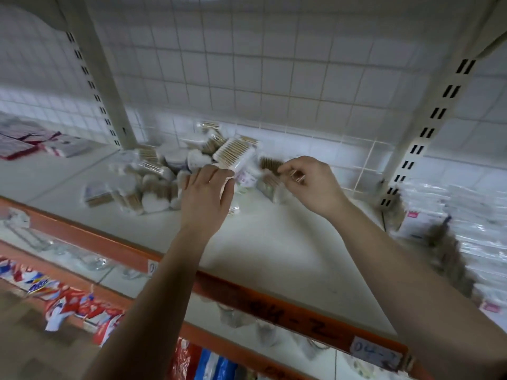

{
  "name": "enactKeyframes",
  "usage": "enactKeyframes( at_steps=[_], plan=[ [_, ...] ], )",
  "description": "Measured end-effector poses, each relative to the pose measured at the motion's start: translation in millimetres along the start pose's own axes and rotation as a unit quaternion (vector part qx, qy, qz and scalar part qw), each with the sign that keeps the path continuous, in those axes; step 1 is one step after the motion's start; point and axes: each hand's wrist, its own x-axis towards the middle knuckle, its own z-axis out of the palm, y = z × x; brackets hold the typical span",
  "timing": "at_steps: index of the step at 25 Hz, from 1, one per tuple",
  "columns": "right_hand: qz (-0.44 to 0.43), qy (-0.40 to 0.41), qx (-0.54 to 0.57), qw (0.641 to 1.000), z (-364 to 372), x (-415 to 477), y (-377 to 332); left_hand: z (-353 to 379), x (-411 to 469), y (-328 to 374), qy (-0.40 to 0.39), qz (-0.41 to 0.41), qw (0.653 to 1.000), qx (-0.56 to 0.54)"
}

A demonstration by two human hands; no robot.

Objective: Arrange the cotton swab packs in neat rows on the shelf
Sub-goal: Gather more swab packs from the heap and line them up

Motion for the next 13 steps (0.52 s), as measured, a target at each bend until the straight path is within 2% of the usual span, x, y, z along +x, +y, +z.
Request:
enactKeyframes(
  at_steps=[8,11,13],
  plan=[
    [-0.022,0.061,0.017,0.998,50,43,-17,9,-8,-40,0.012,-0.076,0.997,0.012],
    [-0.059,0.034,-0.015,0.998,59,54,-20,11,-9,-41,0.010,-0.073,0.997,0.006],
    [-0.071,-0.006,0.008,0.997,62,62,-21,12,-9,-43,0.010,-0.073,0.997,0.001]
  ],
)
